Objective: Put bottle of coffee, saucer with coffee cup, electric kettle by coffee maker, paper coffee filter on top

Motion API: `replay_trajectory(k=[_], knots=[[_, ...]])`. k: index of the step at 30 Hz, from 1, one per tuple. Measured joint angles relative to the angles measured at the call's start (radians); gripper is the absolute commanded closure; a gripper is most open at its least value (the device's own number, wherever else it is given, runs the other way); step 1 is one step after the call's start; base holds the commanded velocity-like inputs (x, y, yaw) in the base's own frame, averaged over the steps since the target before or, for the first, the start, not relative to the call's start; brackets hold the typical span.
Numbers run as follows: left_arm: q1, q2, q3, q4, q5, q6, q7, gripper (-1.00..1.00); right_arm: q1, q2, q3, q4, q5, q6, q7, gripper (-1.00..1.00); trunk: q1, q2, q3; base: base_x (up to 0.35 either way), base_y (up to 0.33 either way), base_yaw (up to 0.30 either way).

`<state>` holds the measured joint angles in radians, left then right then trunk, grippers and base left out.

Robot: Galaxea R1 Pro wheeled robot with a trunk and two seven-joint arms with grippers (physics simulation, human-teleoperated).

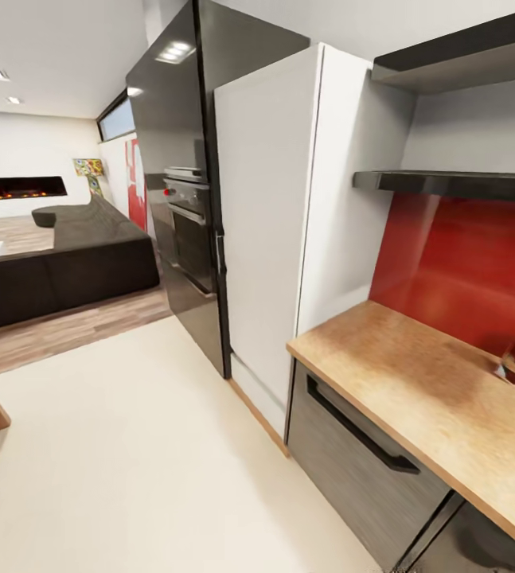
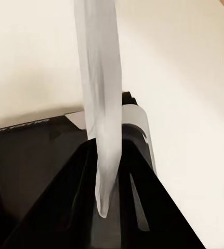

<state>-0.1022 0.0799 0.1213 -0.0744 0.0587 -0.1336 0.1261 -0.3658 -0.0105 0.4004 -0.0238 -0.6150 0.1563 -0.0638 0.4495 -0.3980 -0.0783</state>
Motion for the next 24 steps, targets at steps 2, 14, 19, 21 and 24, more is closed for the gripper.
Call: replay_trajectory(k=[2, 14, 19, 21, 24], knots=[[0.0, -0.001, -0.001, 0.001, 0.0, 0.001, -0.001, -1.0, 0.005, -0.002, 0.0, 0.0, -0.001, -0.001, 0.0, 1.0, 0.0, 0.0, 0.0, 0.0, 0.0, -0.267], [0.003, 0.003, -0.001, 0.002, 0.001, 0.003, -0.001, -1.0, 0.03, 0.008, 0.002, 0.0, 0.002, -0.054, 0.003, 1.0, 0.0, 0.0, 0.0, 0.024, 0.026, -0.267], [0.003, 0.002, -0.001, 0.001, 0.001, 0.002, 0.0, -1.0, 0.036, 0.009, 0.001, 0.0, 0.002, -0.053, 0.008, 1.0, 0.0, 0.0, 0.0, 0.171, 0.22, -0.268], [0.003, 0.001, -0.001, 0.0, 0.002, 0.002, 0.001, -1.0, 0.038, 0.009, 0.001, 0.0, 0.002, -0.053, 0.008, 1.0, 0.0, 0.0, 0.0, 0.086, 0.303, -0.268], [0.003, 0.0, 0.0, 0.0, 0.001, 0.002, 0.001, -1.0, 0.039, 0.009, 0.002, 0.0, 0.001, -0.054, 0.009, 1.0, 0.0, 0.0, 0.0, 0.028, 0.327, -0.275]])
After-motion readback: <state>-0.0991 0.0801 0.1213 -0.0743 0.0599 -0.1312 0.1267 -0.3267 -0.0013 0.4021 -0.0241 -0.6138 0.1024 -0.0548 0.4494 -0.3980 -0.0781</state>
